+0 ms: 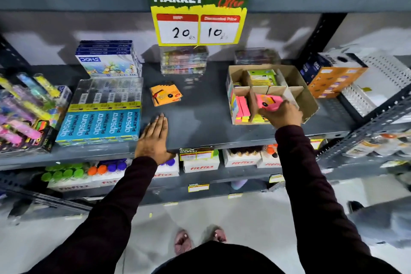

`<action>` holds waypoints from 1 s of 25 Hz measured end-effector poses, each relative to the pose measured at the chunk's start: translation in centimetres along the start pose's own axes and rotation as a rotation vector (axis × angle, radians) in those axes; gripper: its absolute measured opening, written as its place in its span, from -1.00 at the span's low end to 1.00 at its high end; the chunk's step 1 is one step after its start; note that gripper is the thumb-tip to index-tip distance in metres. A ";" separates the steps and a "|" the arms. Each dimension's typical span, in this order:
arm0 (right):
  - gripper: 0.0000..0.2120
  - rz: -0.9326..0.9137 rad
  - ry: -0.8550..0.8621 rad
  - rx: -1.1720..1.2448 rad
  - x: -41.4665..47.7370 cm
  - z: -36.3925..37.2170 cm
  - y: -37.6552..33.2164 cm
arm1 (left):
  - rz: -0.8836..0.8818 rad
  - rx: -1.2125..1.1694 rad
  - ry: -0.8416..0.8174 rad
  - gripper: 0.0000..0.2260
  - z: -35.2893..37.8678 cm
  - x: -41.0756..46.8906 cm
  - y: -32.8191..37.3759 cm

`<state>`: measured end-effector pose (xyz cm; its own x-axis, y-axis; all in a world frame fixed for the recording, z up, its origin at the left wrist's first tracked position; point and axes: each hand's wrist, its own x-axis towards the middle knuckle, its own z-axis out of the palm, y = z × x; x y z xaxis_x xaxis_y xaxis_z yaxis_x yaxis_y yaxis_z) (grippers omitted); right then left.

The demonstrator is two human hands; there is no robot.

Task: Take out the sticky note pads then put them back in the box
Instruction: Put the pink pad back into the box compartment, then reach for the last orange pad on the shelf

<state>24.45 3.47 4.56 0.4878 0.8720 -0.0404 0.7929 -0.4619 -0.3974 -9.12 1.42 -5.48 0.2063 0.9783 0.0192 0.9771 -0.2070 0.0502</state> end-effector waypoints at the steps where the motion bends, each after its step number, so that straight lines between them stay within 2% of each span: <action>1: -0.36 0.001 -0.040 0.014 0.6 0.8 0.3 | 0.001 0.010 0.006 0.05 0.0 0.0 -0.1; 3: -0.33 0.022 -0.096 0.033 1.2 2.3 0.6 | 0.000 0.039 0.009 0.09 0.0 -0.1 0.0; 6: -0.40 0.071 -0.156 0.064 1.8 3.4 0.6 | 0.000 0.053 -0.013 0.09 0.0 -0.1 0.0; 10: -0.42 0.039 -0.267 0.016 1.7 3.6 0.7 | -0.002 0.046 -0.021 0.07 -0.1 -0.1 0.0; 15: -0.44 -0.019 -0.146 -0.118 0.9 4.4 0.8 | -0.011 0.080 -0.023 0.08 -0.2 -0.2 0.1; 18: -0.47 -0.077 -0.167 -0.201 0.4 3.3 0.6 | -0.006 0.064 -0.026 0.05 -0.3 -0.2 0.1; 21: -0.49 -0.155 -0.129 -0.269 -0.7 1.2 -1.6 | 0.004 0.083 0.042 -0.14 -0.3 -0.3 0.2; 25: -0.50 -0.413 -0.140 -0.252 -2.6 0.3 -7.2 | 0.000 -0.011 -0.028 0.00 -0.6 -0.2 0.1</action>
<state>17.38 4.58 7.23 0.0750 0.9956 -0.0564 0.9813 -0.0838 -0.1731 -9.05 1.17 -4.86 0.2075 0.9782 -0.0084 0.9765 -0.2066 0.0609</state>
